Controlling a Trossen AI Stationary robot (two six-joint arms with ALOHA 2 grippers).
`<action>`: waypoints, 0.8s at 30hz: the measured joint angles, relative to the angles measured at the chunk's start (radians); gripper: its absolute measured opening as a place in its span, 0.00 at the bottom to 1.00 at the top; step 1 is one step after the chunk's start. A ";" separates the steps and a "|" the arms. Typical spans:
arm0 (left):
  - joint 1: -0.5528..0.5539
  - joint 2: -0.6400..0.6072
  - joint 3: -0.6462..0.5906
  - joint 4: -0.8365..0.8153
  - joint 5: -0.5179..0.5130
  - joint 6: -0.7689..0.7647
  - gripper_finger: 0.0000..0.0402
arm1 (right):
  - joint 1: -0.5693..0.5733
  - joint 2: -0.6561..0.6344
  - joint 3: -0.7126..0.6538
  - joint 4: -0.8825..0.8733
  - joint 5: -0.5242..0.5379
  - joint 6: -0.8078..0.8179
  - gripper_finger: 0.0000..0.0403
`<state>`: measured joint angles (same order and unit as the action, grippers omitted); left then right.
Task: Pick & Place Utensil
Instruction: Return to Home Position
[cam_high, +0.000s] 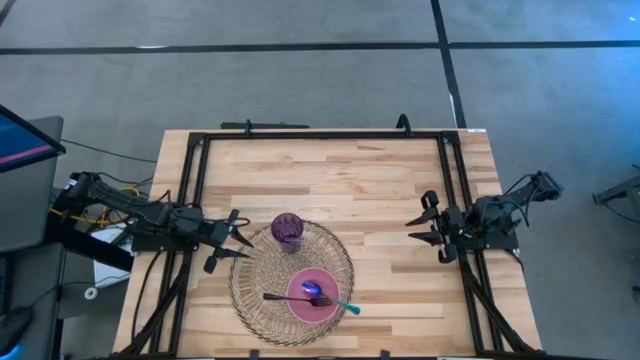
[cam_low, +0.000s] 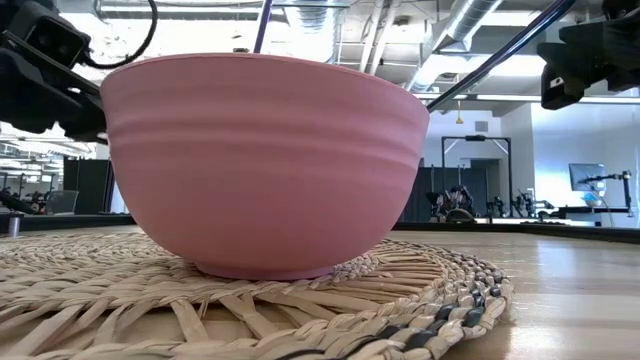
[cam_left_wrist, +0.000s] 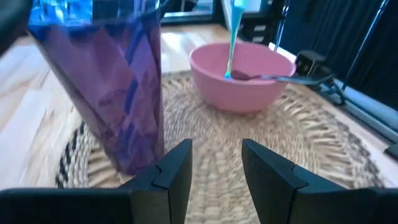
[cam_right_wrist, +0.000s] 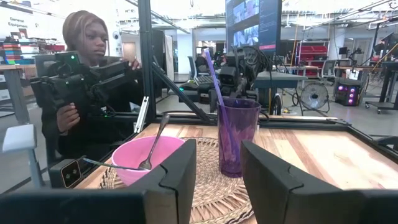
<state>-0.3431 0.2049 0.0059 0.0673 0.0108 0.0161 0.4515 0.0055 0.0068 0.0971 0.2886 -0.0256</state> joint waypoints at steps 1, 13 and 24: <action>0.000 -0.011 0.000 -0.001 0.004 0.002 0.35 | 0.000 0.000 0.000 0.000 0.000 0.000 0.29; 0.000 -0.126 0.000 -0.050 0.008 0.029 0.35 | 0.000 0.000 0.000 0.000 0.000 0.000 0.29; 0.000 -0.205 0.000 -0.051 0.008 0.028 0.35 | 0.000 0.000 0.000 0.000 0.000 0.000 0.29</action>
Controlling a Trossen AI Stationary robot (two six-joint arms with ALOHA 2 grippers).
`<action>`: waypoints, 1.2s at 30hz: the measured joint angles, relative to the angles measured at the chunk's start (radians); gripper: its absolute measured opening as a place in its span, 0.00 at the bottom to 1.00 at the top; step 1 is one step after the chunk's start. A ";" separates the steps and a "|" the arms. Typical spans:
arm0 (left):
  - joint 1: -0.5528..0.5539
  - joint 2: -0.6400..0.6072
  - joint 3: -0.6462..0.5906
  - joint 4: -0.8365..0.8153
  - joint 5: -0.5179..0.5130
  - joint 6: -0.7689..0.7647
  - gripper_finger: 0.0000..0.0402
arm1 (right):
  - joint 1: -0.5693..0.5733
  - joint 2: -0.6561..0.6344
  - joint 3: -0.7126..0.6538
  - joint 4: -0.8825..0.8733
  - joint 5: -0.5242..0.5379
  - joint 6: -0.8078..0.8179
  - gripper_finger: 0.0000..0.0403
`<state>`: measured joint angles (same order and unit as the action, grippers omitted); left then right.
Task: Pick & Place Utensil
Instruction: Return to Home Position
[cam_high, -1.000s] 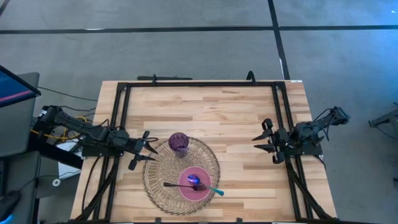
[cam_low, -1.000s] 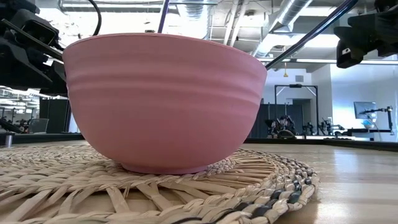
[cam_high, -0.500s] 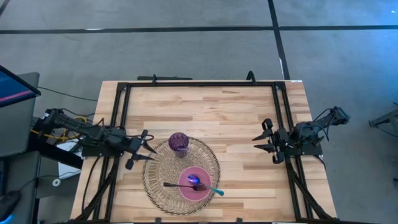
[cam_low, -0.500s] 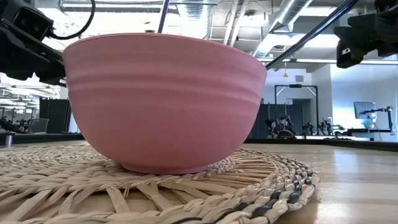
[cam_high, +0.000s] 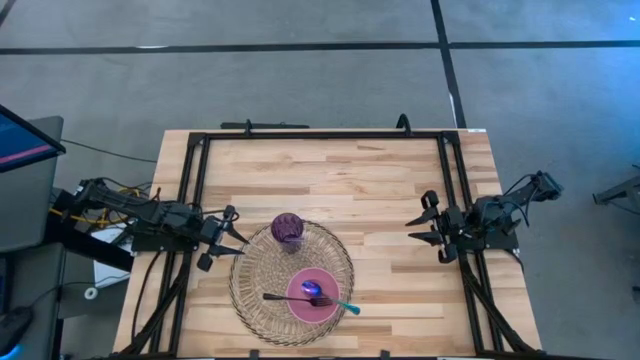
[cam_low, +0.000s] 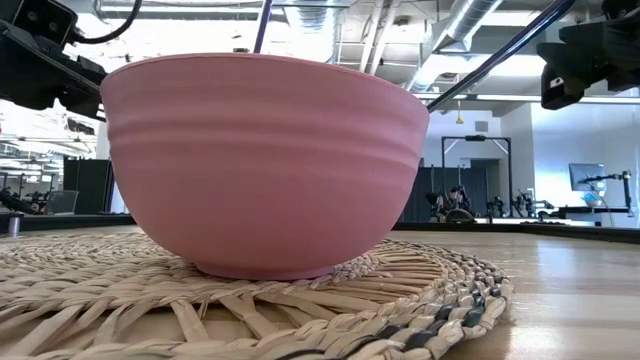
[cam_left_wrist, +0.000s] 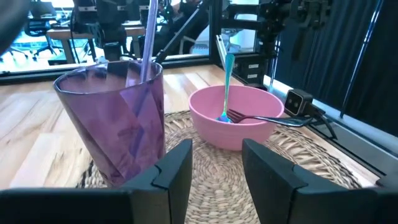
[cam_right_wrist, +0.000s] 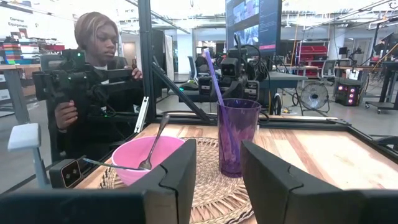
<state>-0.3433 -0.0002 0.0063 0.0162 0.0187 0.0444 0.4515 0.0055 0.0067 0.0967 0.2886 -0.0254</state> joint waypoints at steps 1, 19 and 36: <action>0.000 0.000 0.000 0.000 0.000 0.000 0.35 | 0.000 0.000 0.000 0.000 0.000 0.000 0.29; 0.007 0.000 0.000 0.006 0.002 0.003 0.35 | 0.000 0.000 0.000 0.000 0.000 0.000 0.29; 0.103 0.000 0.000 0.010 0.000 0.003 0.35 | 0.000 0.000 0.000 0.000 0.000 0.000 0.29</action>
